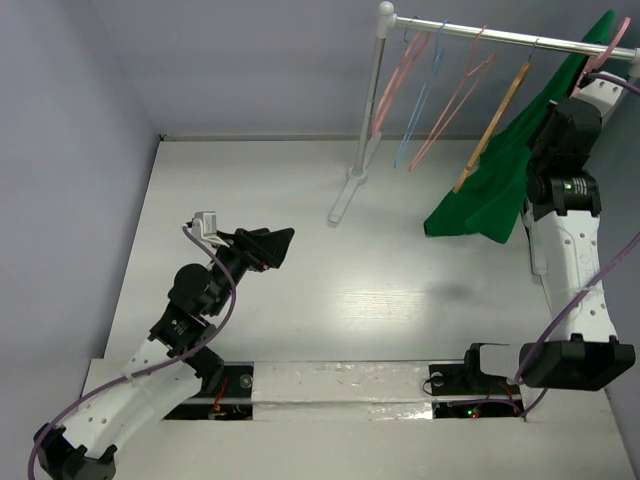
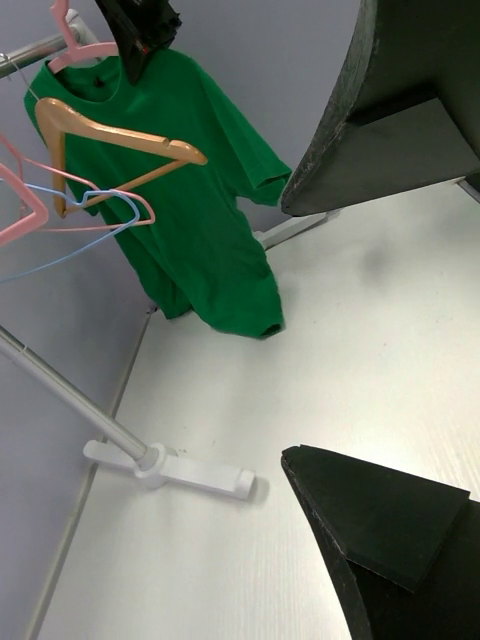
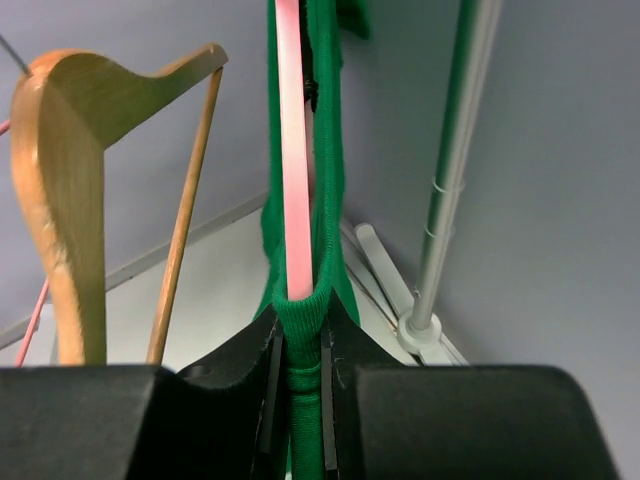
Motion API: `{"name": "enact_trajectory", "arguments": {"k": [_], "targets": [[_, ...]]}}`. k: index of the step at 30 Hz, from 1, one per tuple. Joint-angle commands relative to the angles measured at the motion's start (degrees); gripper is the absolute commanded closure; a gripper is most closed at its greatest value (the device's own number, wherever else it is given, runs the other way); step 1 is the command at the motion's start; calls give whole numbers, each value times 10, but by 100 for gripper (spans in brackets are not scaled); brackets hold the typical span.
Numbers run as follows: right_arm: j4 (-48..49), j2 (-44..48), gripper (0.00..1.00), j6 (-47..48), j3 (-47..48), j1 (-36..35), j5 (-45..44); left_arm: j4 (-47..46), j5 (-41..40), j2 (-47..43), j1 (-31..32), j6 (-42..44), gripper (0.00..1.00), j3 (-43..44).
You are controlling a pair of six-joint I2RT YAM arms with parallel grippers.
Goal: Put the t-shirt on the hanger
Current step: Place the hanger at the clothesline.
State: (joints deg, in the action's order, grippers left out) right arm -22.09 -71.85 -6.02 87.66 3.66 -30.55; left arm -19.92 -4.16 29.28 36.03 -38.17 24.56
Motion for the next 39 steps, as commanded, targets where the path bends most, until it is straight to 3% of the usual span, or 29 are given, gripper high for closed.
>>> {"name": "enact_trajectory", "arguments": {"k": [1, 8, 19, 34, 36, 37, 39], "targets": [[42, -18, 100, -7, 46, 28, 47, 19, -12, -13, 3, 15, 1, 44], [36, -62, 100, -20, 63, 76, 103, 53, -14, -15, 3, 28, 1, 56], [45, -113, 100, -37, 81, 93, 123, 71, -19, -24, 3, 29, 1, 53], [82, -81, 100, -91, -12, 93, 116, 85, -3, -25, 3, 43, 1, 80], [81, -73, 90, -94, -7, 93, 129, 92, -5, -26, 3, 44, 1, 86], [73, -72, 73, -98, -4, 93, 131, 94, -5, -29, 3, 44, 1, 88], [67, -64, 55, -100, 1, 93, 144, 96, -8, -31, 3, 44, 1, 90]]}}
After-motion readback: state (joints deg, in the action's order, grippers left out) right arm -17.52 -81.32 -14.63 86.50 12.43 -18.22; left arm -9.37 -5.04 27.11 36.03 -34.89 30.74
